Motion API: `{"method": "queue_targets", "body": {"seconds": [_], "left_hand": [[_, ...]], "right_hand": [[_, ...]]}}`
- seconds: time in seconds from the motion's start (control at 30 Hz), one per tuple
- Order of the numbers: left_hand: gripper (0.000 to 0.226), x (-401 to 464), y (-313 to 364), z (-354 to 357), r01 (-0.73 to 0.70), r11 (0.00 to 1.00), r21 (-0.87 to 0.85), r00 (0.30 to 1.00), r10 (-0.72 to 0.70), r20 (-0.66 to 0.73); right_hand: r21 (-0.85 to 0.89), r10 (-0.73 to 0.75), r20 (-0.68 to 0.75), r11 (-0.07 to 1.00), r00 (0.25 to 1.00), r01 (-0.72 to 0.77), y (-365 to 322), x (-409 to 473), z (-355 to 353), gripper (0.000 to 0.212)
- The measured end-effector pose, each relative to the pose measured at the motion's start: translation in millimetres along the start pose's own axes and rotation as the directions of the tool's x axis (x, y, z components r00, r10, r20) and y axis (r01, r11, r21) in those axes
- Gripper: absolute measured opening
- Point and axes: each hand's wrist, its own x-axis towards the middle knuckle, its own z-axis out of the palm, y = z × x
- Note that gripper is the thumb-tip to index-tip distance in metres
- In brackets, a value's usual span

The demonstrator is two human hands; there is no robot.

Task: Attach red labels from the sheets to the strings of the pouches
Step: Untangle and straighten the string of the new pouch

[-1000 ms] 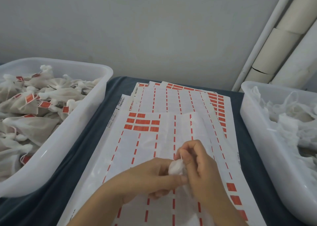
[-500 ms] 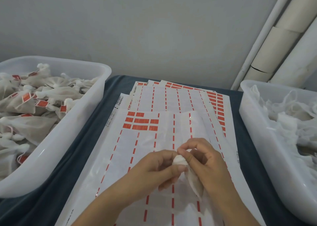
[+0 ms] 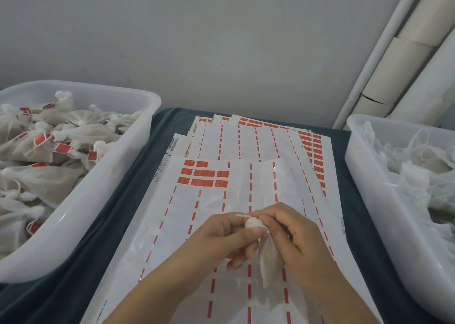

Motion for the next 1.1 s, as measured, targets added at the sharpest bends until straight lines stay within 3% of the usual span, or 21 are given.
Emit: {"method": "queue_targets", "body": {"seconds": [0.17, 0.27, 0.43, 0.53, 0.63, 0.77, 0.9, 1.0, 1.1], "left_hand": [[0.021, 0.7, 1.2, -1.4, -0.024, 0.999, -0.039, 0.999, 0.024, -0.023], [0.025, 1.1, -0.6, -2.4, -0.033, 0.999, -0.031, 0.999, 0.032, -0.039], [0.023, 0.6, 0.7, -4.6, -0.085, 0.995, 0.049, 0.993, 0.088, -0.084], [0.03, 1.3, 1.1, -6.0, -0.129, 0.983, 0.128, 0.975, 0.149, -0.167], [0.03, 1.2, 2.0, -2.5, -0.17, 0.975, 0.144, 0.957, 0.198, -0.211], [0.035, 1.3, 5.9, -1.3, -0.186, 0.981, -0.057, 0.964, 0.171, -0.205], [0.033, 3.6, 5.8, -3.2, -0.067, 0.976, -0.209, 0.987, 0.033, -0.16], [0.032, 5.0, 4.7, -2.2, -0.072, 0.96, -0.269, 0.986, 0.027, -0.167], [0.023, 5.7, 1.8, -1.1, -0.078, 0.936, -0.343, 0.984, 0.017, -0.179]], "right_hand": [[0.17, 0.054, 0.081, 0.983, 0.995, -0.067, -0.2, 2.2, -5.0, 0.027], [0.13, 0.098, 0.141, 0.985, 0.985, -0.117, 0.4, 2.3, -7.1, 0.028], [0.026, 0.09, 0.066, 0.995, 0.994, -0.092, 1.0, 1.0, -16.2, 0.018], [0.071, 0.127, 0.055, 0.989, 0.99, -0.13, -0.6, 0.6, -12.3, 0.015], [0.104, 0.166, 0.091, 0.979, 0.982, -0.175, -3.5, 0.8, -7.5, 0.026], [0.276, 0.26, 0.104, 0.92, 0.96, -0.279, -9.9, -1.2, -4.6, 0.034], [0.419, 0.38, 0.032, 0.834, 0.924, -0.357, -11.3, -0.4, 2.1, 0.037], [0.52, 0.408, 0.168, 0.737, 0.898, -0.432, -15.8, 0.3, 3.2, 0.026], [0.567, 0.325, 0.344, 0.676, 0.881, -0.47, -20.6, -2.1, 2.9, 0.02]]}}
